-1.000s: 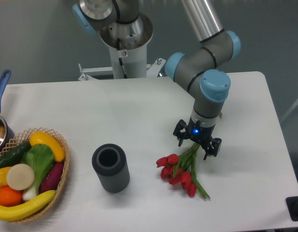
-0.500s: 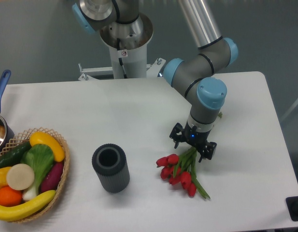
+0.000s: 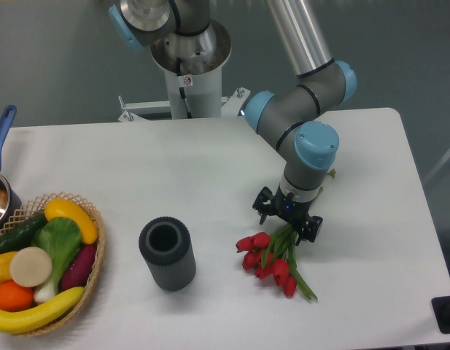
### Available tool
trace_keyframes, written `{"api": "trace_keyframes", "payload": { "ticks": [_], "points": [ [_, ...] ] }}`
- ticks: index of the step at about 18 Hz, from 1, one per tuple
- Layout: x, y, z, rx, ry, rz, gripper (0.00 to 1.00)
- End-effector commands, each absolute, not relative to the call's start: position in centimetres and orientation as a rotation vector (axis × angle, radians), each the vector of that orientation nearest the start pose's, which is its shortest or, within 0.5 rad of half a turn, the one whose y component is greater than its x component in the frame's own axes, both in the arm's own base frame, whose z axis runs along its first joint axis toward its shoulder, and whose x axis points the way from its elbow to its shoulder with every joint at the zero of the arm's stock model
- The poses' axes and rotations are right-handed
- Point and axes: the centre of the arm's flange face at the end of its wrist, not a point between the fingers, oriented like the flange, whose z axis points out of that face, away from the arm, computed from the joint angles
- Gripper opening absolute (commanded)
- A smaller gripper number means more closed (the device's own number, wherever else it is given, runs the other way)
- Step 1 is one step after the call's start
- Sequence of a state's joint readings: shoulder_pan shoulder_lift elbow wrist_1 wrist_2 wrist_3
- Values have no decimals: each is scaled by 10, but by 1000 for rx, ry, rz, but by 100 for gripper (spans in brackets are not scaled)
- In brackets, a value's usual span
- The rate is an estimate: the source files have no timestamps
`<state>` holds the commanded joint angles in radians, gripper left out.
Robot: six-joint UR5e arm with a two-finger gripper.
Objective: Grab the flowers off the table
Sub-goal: 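Lower the gripper around the tulip stems just below the twine, then close the gripper on the tulip stems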
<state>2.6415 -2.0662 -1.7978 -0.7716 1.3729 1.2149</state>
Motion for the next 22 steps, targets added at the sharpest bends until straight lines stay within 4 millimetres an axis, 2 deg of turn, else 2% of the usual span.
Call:
{"api": "trace_keyframes", "payload": {
  "ticks": [7,9,13,16,20,21,22],
  "points": [
    [-457,425,183,-2918,228,-8,98],
    [-458,425,184,-2917,223,-4,91],
    [-458,424,186,-2916,222,0,70],
    [-458,424,186,-2918,202,1,65],
    [-458,424,186,-2919,195,-2,52],
    [-458,424,187,-2919,190,-1,45],
    [-458,424,188,-2919,177,0,43]
  ]
}}
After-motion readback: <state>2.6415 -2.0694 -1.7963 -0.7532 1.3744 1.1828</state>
